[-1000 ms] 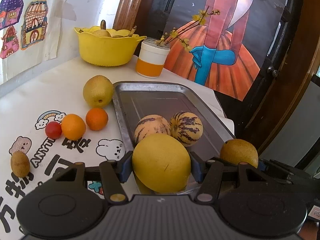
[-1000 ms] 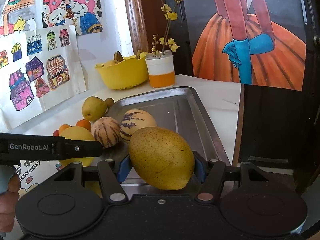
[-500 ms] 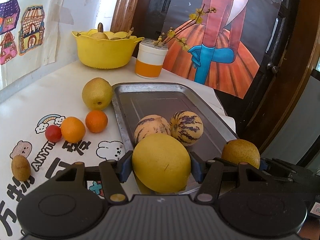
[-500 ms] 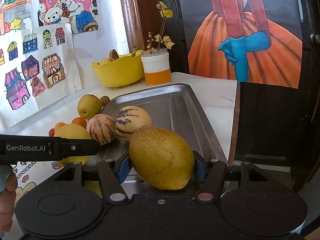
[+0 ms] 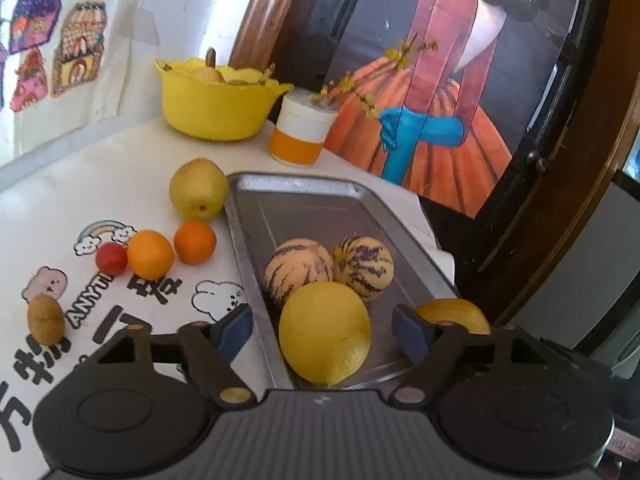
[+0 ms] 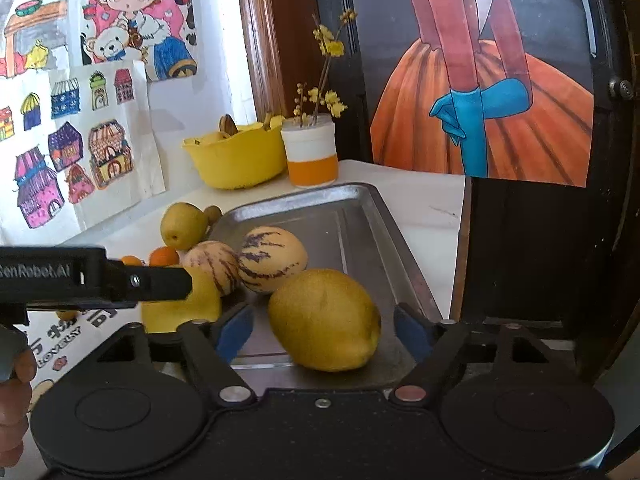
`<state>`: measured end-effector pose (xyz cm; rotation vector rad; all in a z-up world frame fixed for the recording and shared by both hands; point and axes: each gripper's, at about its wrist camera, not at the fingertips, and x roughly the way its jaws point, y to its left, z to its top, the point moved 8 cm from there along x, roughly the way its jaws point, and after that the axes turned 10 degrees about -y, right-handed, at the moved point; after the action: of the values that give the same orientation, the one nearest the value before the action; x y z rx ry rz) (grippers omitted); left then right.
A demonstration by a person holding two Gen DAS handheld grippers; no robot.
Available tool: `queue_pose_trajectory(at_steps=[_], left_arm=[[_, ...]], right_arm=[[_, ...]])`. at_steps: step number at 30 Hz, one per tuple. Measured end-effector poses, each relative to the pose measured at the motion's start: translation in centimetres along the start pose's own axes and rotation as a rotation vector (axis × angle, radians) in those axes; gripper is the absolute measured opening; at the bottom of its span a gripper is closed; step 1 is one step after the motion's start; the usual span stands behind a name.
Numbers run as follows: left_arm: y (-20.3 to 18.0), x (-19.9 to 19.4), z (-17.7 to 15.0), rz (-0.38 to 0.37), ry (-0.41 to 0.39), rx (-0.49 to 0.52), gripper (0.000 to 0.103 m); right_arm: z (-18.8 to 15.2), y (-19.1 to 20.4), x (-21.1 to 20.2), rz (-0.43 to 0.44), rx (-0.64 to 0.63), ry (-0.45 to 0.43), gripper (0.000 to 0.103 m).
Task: Organize fruits
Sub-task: 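Open the left tool releasing the lemon while the right tool releases the speckled fruit, then withdraw both tools from the tray toward the small fruits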
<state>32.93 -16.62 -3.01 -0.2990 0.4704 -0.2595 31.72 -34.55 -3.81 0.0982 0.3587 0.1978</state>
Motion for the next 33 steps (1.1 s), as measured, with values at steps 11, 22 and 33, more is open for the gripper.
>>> queue_pose_trajectory(at_steps=[11,22,33], left_arm=[[1.5,-5.2,2.2,0.109,-0.161,0.007,0.102],[5.8,-12.5,2.4,0.219,-0.232,0.014,0.103],[11.4,-17.0,-0.8,0.298,-0.169,-0.027,0.103]], right_arm=[[2.2,2.1,-4.7,-0.004,-0.021,-0.062,0.1],[2.9,6.6,-9.5,0.031,-0.046,-0.071,0.102],[0.0,12.1,-11.4,0.126,-0.054,0.045,0.102]])
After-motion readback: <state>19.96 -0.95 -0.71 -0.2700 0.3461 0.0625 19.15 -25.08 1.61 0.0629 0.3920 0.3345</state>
